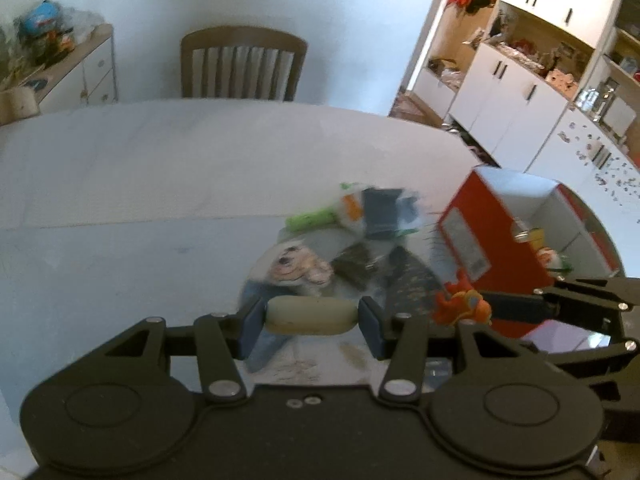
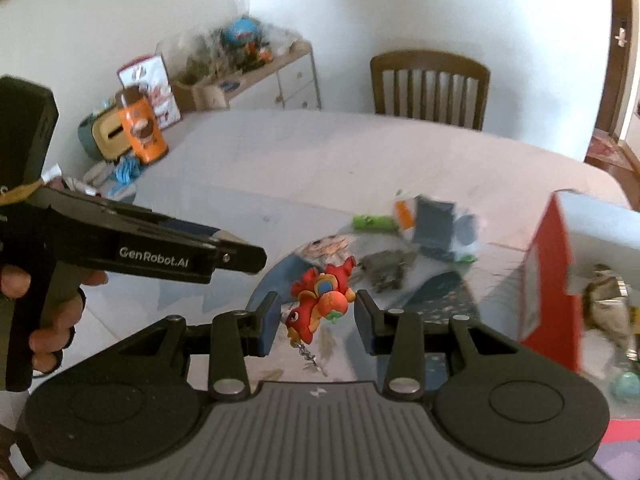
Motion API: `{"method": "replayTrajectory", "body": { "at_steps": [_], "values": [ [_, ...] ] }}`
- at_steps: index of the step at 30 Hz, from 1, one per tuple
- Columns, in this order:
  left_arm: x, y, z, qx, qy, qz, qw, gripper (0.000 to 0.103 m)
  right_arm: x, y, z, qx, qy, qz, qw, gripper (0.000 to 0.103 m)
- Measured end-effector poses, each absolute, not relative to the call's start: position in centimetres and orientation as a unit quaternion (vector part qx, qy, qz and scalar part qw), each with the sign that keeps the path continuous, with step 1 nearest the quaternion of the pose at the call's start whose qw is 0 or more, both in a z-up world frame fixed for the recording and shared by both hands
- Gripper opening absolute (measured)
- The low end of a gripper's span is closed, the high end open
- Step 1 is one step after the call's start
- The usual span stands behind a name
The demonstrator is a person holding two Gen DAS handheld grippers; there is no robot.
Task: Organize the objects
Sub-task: 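Carry the cream cylinder and red plush fish with both tools into the red box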
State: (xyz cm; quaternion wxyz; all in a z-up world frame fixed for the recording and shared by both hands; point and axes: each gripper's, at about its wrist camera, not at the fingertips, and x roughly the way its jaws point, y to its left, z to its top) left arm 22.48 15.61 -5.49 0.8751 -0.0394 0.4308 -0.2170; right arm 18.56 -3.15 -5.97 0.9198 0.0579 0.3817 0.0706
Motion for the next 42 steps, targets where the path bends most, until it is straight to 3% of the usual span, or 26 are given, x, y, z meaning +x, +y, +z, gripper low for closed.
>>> {"method": "replayTrajectory", "body": {
  "at_steps": [21,42],
  "values": [
    [18.9,3.2,-0.2,-0.005,0.407,-0.289,0.867,0.05,11.4,-16.6,-0.2,0.08,0.332,0.001,0.94,0.039],
    [19.5,-12.2,-2.4,0.053,0.438,-0.308,0.843,0.05,10.7,-31.4,-3.3,0.069,0.357,-0.05,0.93,0.039]
  ]
}}
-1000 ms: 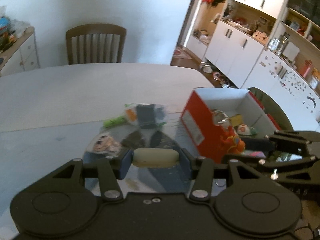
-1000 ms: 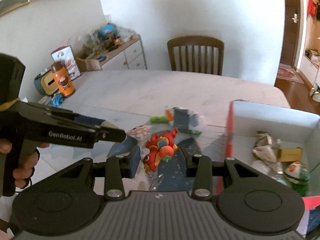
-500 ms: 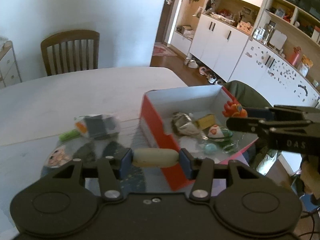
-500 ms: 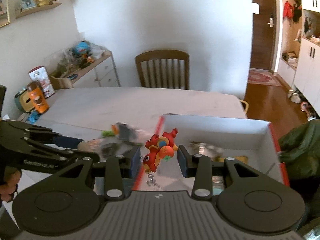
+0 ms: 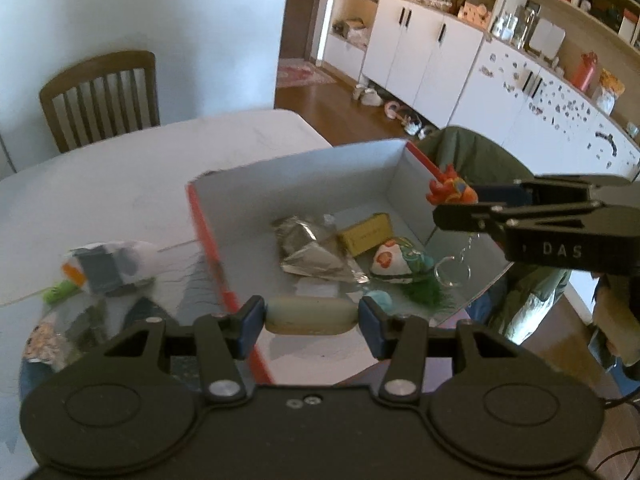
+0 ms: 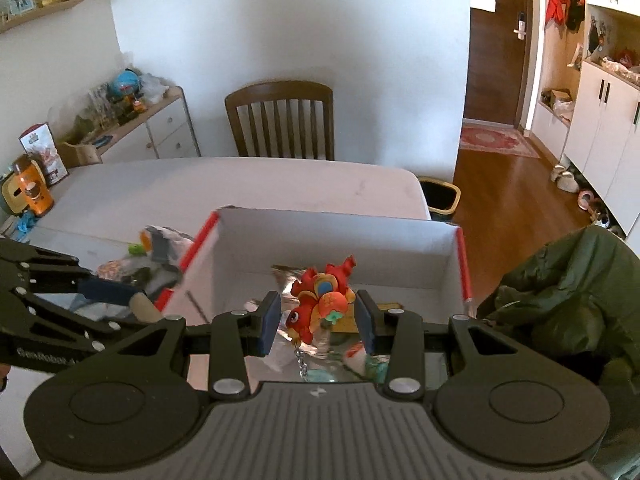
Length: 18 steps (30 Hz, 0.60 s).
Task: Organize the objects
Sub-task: 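Carry the cream cylinder and red plush fish with both tools into the red box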
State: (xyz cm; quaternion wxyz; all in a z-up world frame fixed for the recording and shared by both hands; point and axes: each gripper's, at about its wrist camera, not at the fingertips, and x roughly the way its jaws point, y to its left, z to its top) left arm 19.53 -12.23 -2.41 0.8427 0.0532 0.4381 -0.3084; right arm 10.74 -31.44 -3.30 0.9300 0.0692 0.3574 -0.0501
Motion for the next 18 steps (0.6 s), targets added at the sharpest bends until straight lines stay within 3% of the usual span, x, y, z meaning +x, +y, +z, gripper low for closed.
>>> {"method": "replayTrajectory", "body": {
  "at_steps": [18],
  "values": [
    [22.6,-19.7,-7.6,0.119,0.501,-0.282,0.81,0.05,15.8,-35.0,-9.1,0.074,0.412,-0.033,0.907,0.039]
  ]
}}
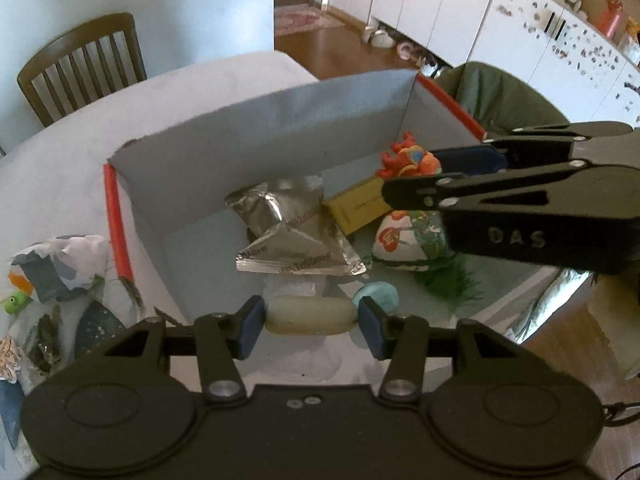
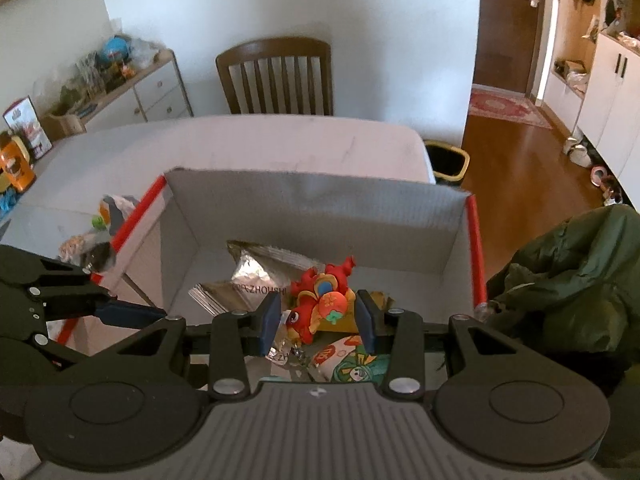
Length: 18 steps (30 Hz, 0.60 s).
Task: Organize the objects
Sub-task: 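Carry the cream cylinder and red plush fish with both tools into the red box, then open the right tool to drop the fish while the left tool releases the cylinder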
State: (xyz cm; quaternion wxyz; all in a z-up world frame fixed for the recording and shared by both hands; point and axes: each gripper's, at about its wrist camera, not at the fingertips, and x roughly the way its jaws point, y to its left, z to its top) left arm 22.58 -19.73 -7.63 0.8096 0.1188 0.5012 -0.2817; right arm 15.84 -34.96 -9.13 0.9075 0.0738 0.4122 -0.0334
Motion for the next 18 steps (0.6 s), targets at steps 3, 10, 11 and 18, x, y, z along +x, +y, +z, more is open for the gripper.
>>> {"method": "replayTrajectory", "body": {
  "at_steps": [3,10,11,18],
  "values": [
    [23.2,-20.2,-8.4,0.12,0.514,-0.276,0.803,0.05,16.6,-35.1,-10.3,0.075,0.426,-0.029,0.901,0.039],
    [23.3,-21.1,-9.5,0.139,0.529,-0.27,0.793,0.05,17.4,-34.8,-12.2,0.066,0.46,-0.014,0.886,0.039],
    [23.3,-21.2,-9.6,0.143,0.53,-0.269,0.791,0.05,17.4,-34.8,-12.4,0.066,0.462,-0.012,0.884,0.039],
    [23.4,-21.5,-10.5,0.144,0.545,-0.267,0.782,0.05,17.6,-35.0,-12.7,0.068,0.469,-0.001,0.88,0.04]
  ]
}}
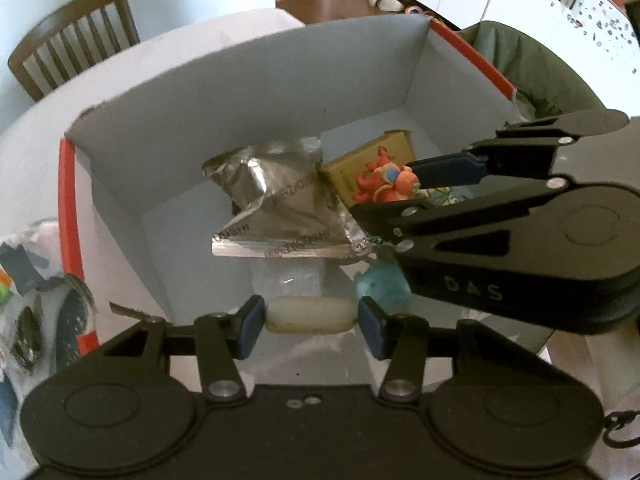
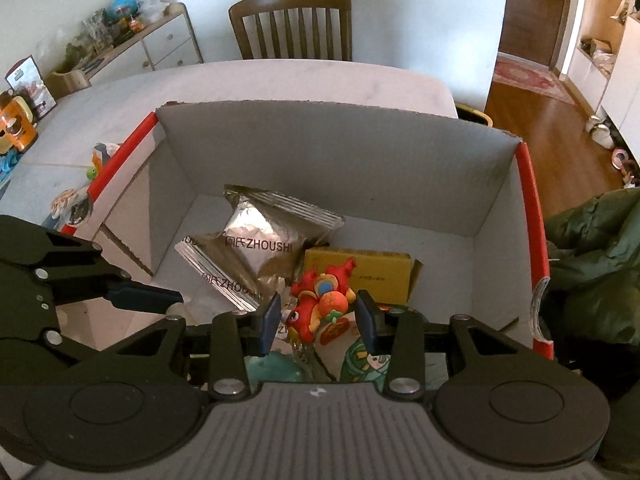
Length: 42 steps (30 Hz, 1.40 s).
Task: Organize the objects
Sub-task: 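Open the right tool to drop the fish while the left tool releases the cylinder, then withdraw both tools from the box back over the table pile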
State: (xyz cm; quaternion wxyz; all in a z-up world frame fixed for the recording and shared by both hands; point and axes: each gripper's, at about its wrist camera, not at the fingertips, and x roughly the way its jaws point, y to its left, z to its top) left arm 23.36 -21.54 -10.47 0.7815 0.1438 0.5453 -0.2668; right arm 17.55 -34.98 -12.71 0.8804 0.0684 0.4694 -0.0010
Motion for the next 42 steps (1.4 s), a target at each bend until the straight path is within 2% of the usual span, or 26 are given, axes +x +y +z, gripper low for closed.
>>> {"method": "replayTrajectory", "body": {
  "at_steps": [11,19,24,28,35,38,42],
  "values": [
    [23.5,-21.0,-11.0,0.129,0.562,-0.264,0.773,0.051,16.9,-35.2,-12.2,0.078,0.466,0.009,0.881,0.042],
    [23.2,-20.6,-10.2,0.111,0.557,-0.269,0.778,0.064,15.9,-35.5,-11.6,0.095,0.462,0.007,0.881,0.046],
    [22.8,-20.2,-9.4,0.102,0.546,-0.274,0.785,0.064,15.0,-35.6,-10.6,0.104,0.448,-0.003,0.888,0.052],
    [22.2,-19.5,-8.2,0.094,0.534,-0.277,0.794,0.069,14.1,-35.4,-9.5,0.103,0.433,-0.003,0.896,0.06],
    [21.5,-19.1,-6.6,0.08,0.514,-0.281,0.807,0.071,12.7,-34.7,-7.4,0.105,0.411,-0.001,0.906,0.062],
    [20.8,-18.4,-5.5,0.075,0.499,-0.284,0.815,0.075,12.1,-34.5,-6.6,0.112,0.401,0.0,0.909,0.068],
    [20.0,-17.2,-3.9,0.063,0.484,-0.289,0.824,0.077,11.4,-34.1,-5.3,0.131,0.387,-0.006,0.913,0.069]
  ]
}}
